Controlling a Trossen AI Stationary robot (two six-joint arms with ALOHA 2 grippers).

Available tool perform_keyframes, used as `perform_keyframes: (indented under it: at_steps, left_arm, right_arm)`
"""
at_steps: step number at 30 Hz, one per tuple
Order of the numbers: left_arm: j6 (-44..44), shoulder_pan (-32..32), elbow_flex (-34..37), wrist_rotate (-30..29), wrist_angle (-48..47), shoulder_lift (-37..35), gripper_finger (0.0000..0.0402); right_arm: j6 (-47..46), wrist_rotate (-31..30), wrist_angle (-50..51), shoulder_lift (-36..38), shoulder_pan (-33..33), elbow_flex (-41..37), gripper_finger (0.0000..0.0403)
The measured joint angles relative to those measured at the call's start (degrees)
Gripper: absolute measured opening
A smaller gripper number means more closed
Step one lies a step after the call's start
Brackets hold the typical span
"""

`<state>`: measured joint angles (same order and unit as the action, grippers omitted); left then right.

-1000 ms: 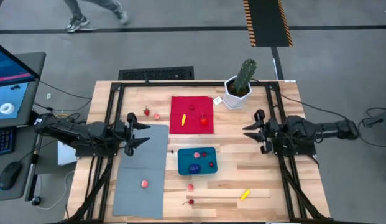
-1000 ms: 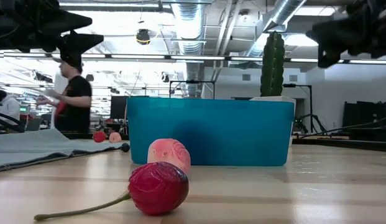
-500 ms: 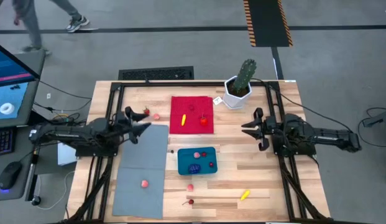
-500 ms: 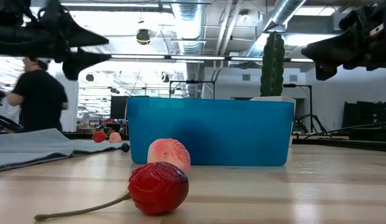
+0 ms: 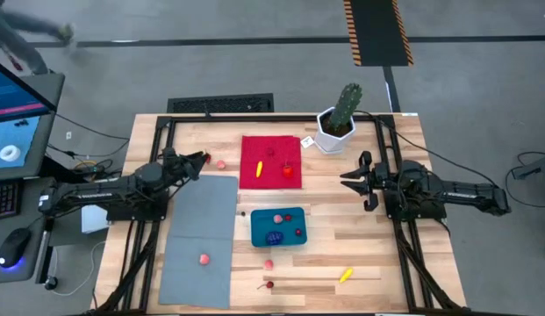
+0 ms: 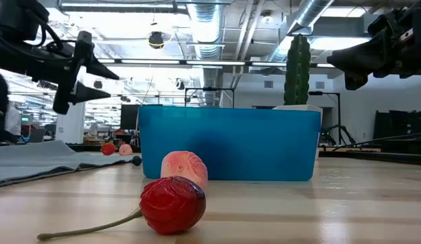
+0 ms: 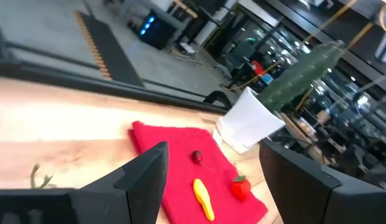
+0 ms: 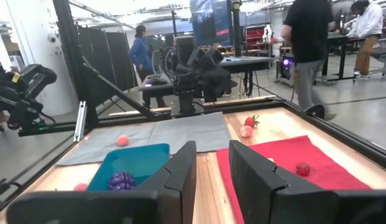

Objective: Pick and placing Produce into tupperware
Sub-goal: Put the peach into the blue bin

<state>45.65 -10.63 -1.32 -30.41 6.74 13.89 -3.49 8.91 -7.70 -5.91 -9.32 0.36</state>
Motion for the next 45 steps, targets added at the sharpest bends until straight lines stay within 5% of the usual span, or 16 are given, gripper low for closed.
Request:
perform_keyframes:
  at_steps: [6, 13, 24, 33, 45]
  left_arm:
    - [3.2, -1.0, 0.0, 1.9, -3.3, 0.5, 0.0242]
    - [5.3, 1.8, -0.8, 3.0, -2.4, 8.9, 0.0242]
    - [5.4, -2.1, -21.5, 3.3, -24.9, 30.0, 0.0242]
    - [-2.5, -7.4, -32.8, 7.7, -28.0, 49.5, 0.0242]
    - [-3.1, -11.4, -39.3, 11.5, -30.2, 64.8, 0.0242]
  right_arm:
    - [-0.1, 0.0, 0.0, 0.0, 0.0, 0.0, 0.0118]
    - [-1.0, 0.0, 0.0, 0.0, 0.0, 0.0, 0.0118]
    - [-1.1, 0.0, 0.4, 0.0, 0.0, 0.0, 0.0118]
    - [-2.4, 0.0, 0.9, 0.0, 0.1, 0.0, 0.0118]
    - [-3.1, 0.0, 2.2, 0.0, 0.1, -0.1, 0.0118]
